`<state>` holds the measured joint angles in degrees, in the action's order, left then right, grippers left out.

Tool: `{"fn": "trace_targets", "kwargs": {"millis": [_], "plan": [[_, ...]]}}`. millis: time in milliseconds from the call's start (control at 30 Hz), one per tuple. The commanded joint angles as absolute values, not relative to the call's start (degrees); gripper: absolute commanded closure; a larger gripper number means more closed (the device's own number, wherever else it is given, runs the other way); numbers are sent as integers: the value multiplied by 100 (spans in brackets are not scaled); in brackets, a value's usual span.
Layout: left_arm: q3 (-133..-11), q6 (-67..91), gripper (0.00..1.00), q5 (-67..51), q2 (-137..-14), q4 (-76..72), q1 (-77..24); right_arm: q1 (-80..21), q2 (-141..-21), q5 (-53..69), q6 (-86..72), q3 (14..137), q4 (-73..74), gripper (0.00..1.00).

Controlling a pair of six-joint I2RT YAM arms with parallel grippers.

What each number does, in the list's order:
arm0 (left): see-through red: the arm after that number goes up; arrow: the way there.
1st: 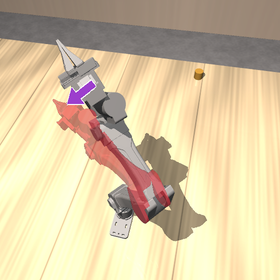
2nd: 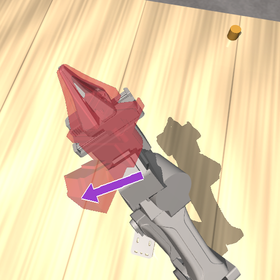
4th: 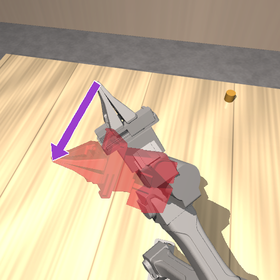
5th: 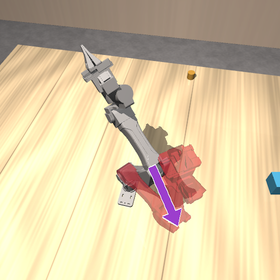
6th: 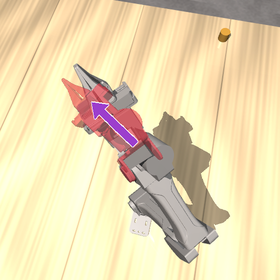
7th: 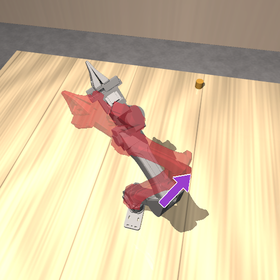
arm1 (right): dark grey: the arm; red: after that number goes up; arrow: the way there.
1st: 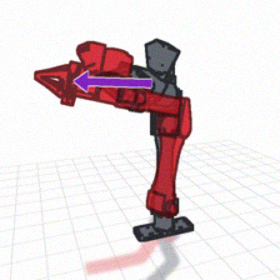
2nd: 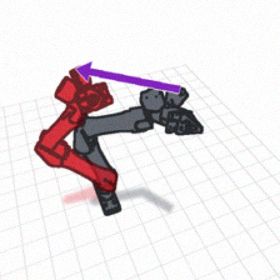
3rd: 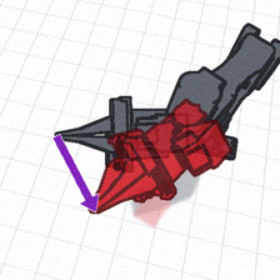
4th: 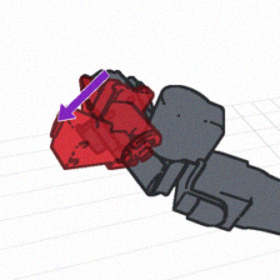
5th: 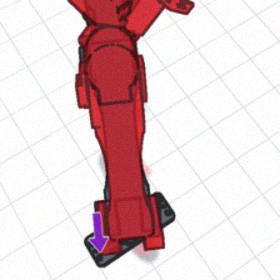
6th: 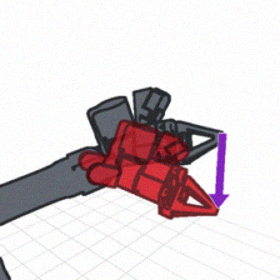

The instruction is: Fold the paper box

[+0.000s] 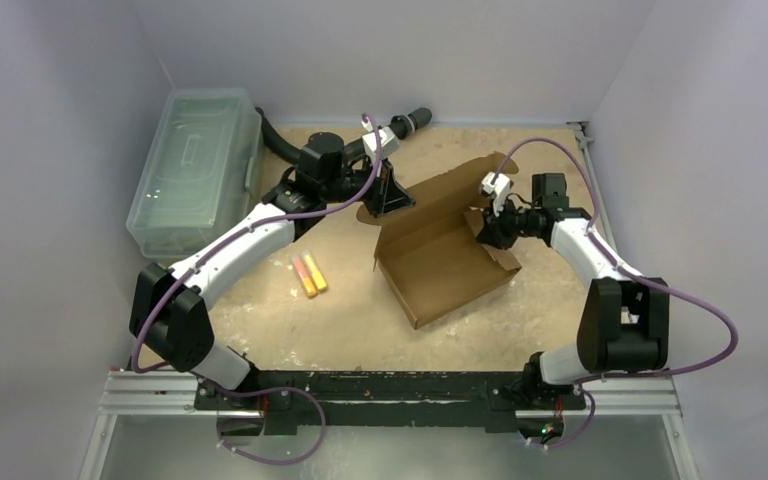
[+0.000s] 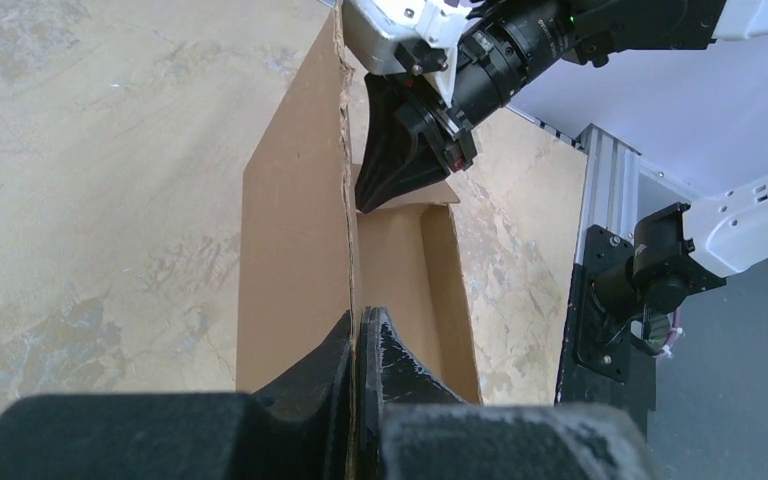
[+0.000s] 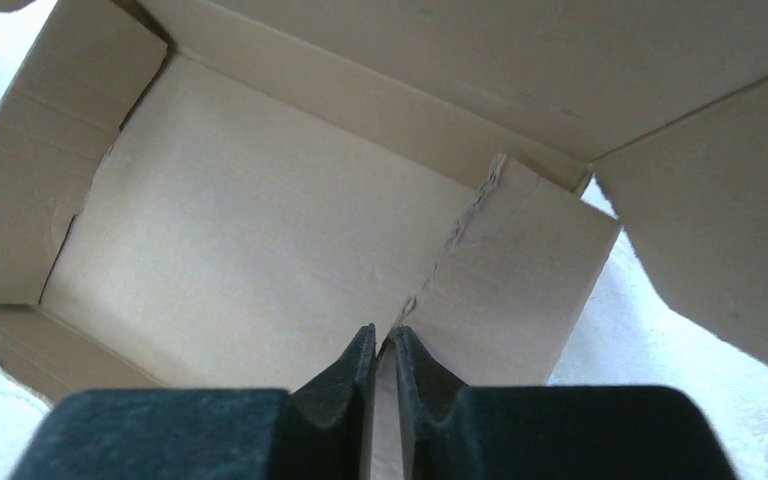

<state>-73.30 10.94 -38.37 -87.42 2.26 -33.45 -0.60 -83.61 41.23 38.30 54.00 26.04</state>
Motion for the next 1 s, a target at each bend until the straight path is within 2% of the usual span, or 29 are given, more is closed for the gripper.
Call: {"fn": "trace_targets", "kwargs": {"millis": [0, 133, 400, 767, 967], "plan": [[-7532, 1027, 100, -3901, -8808, -9, -3374, -18, -8200, 3946, 3441, 5377, 2121, 89], [-7539, 1043, 100, -3912, -8823, -9, -3387, 197, -8183, 3908, 3249, 5304, 1923, 100], [-7550, 1092, 100, -3886, -8903, -9, -3453, 477, -8391, 4278, 3365, 5356, 2130, 100], [-7604, 836, 100, -3826, -8969, 316, -3478, 1456, -8055, 5471, 3656, 5392, 2551, 70], [-7636, 852, 100, -3825, -8949, 302, -3488, 2033, -8336, 5645, 3084, 5391, 2420, 47]]}}
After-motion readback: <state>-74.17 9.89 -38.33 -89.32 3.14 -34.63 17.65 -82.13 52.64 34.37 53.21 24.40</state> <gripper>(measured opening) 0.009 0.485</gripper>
